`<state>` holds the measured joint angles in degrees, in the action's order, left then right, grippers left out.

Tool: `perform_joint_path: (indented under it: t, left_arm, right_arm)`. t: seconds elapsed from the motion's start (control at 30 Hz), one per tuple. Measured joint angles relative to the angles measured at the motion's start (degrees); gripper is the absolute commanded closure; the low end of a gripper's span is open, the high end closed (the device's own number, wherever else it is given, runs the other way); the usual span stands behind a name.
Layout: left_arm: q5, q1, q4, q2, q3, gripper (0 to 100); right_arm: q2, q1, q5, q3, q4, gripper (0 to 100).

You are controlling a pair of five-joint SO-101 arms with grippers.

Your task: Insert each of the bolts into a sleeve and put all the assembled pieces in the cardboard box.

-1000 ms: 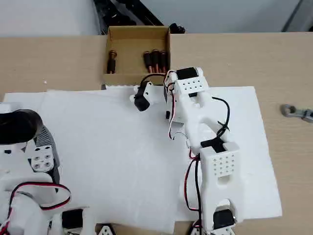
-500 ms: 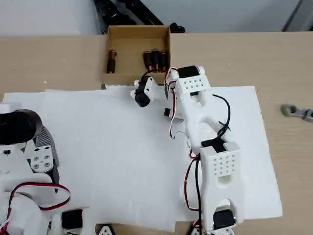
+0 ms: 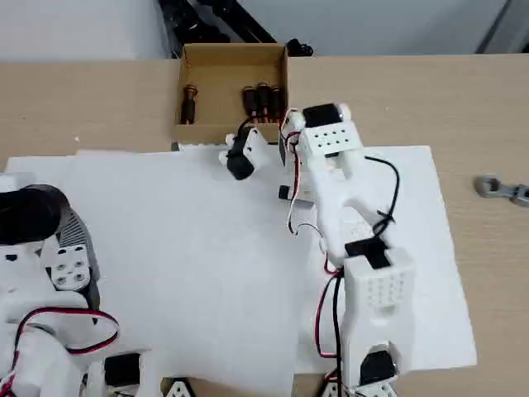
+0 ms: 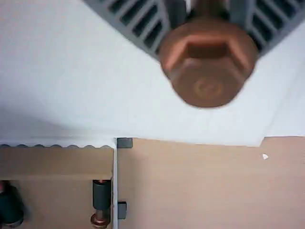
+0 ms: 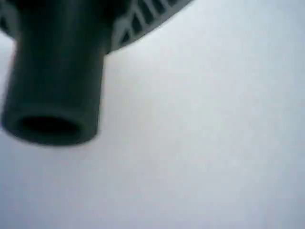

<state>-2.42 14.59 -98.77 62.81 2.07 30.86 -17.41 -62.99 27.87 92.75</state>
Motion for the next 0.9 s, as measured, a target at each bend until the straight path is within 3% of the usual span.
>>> perform_joint_path:
  t: [0.57, 0.9]
  left_arm:
    - [0.0, 0.0, 0.0, 0.0, 0.1, 99]
    - [0.0, 0.0, 0.0, 0.0, 0.1, 99]
  right_arm:
    - [-12.1, 0.0, 7.4, 0.0, 1.0, 99.0]
    - [-15.3, 0.0, 12.9, -0.1, -6.2, 99.0]
